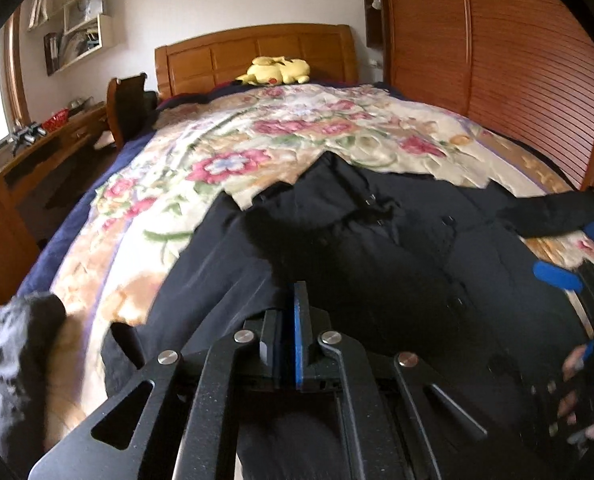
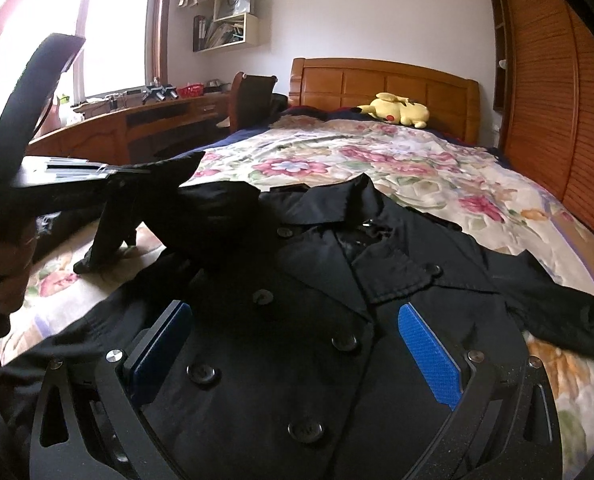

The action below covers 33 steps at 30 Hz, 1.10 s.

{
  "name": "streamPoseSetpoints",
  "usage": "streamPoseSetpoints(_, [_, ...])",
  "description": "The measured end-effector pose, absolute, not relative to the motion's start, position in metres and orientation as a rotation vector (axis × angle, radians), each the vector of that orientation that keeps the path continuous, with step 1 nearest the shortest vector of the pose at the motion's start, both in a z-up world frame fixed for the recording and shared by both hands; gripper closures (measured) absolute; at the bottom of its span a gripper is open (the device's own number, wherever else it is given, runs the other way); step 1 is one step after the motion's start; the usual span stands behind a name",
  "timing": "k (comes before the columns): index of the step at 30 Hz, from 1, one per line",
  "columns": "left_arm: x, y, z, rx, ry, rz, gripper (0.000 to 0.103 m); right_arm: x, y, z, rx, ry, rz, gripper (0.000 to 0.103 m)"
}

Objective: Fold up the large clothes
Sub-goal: 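Lift the held sleeve with the left tool and fold it across the coat front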

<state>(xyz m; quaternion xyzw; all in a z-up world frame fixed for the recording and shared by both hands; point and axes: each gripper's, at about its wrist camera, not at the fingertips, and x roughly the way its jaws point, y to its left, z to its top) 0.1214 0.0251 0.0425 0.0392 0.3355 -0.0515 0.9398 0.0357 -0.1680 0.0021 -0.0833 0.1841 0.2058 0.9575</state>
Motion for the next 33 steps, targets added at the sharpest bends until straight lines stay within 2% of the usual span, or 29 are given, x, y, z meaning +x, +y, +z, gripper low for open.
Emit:
streamPoseSetpoints(2, [0.113, 0.028, 0.039, 0.073, 0.695, -0.123, 0.091, 0.035, -0.17, 0.003, -0.175, 0.376, 0.417, 0.0])
streamPoseSetpoints(4, [0.104, 0.028, 0.038, 0.074, 0.696, -0.128, 0.076, 0.031, -0.171, 0.003, -0.18, 0.375, 0.418, 0.0])
streamPoseSetpoints(6, [0.094, 0.03, 0.037, 0.073, 0.689, -0.132, 0.065, 0.031, -0.173, 0.003, -0.184, 0.373, 0.418, 0.0])
streamPoseSetpoints(9, [0.079, 0.039, 0.037, 0.066, 0.686, -0.137, 0.061, 0.032, -0.174, 0.004, -0.191, 0.375, 0.415, 0.0])
streamPoseSetpoints(11, [0.075, 0.044, 0.035, 0.069, 0.684, -0.128, 0.053, 0.033, -0.175, 0.003, -0.195, 0.376, 0.412, 0.0])
streamPoseSetpoints(13, [0.071, 0.052, 0.032, 0.071, 0.679, -0.11, 0.036, 0.032, -0.175, 0.002, -0.199, 0.377, 0.408, 0.0])
streamPoseSetpoints(15, [0.07, 0.063, 0.026, 0.067, 0.681, -0.086, 0.028, 0.031, -0.174, 0.001, -0.205, 0.377, 0.408, 0.0])
streamPoseSetpoints(25, [0.086, 0.127, -0.023, 0.034, 0.796, 0.056, 0.028, 0.027, -0.171, -0.002, -0.232, 0.38, 0.413, 0.0])
streamPoseSetpoints(33, [0.099, 0.168, -0.04, -0.059, 0.836, 0.14, 0.028, 0.028, -0.17, -0.002, -0.238, 0.391, 0.418, 0.0])
